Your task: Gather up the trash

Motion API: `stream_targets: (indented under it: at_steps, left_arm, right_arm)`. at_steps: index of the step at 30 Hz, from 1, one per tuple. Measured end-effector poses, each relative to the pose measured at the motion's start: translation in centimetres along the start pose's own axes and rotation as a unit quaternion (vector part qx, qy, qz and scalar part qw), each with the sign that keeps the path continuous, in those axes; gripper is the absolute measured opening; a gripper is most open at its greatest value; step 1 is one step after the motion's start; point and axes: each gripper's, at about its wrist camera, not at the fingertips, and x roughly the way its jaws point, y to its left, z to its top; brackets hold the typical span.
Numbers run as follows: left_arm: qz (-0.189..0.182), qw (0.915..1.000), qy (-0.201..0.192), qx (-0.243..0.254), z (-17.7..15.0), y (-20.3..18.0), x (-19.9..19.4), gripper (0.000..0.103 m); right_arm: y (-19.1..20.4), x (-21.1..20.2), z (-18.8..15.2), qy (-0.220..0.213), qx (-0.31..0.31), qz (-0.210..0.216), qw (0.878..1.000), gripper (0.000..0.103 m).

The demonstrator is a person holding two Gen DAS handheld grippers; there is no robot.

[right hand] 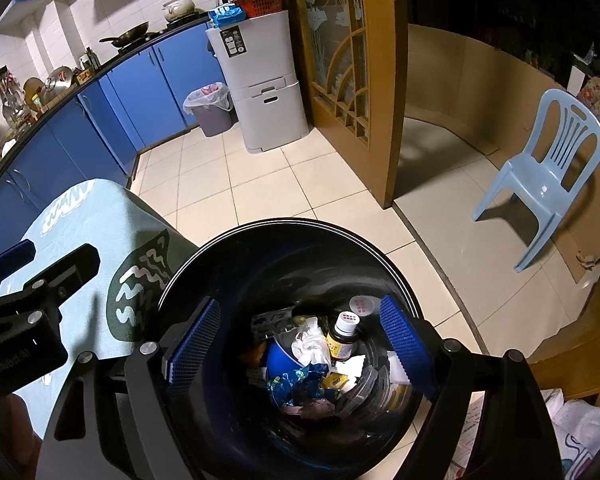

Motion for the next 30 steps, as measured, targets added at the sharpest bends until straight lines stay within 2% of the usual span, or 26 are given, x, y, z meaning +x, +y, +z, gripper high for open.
stream_targets:
  at_steps: [30]
  left_arm:
    - [-0.018,0.9998,0.011,-0.007,-0.02,-0.02,0.18,0.099]
  right_arm:
    - [0.41,-0.06,0.01,-0.003,-0.001,0.002,1.000,0.080]
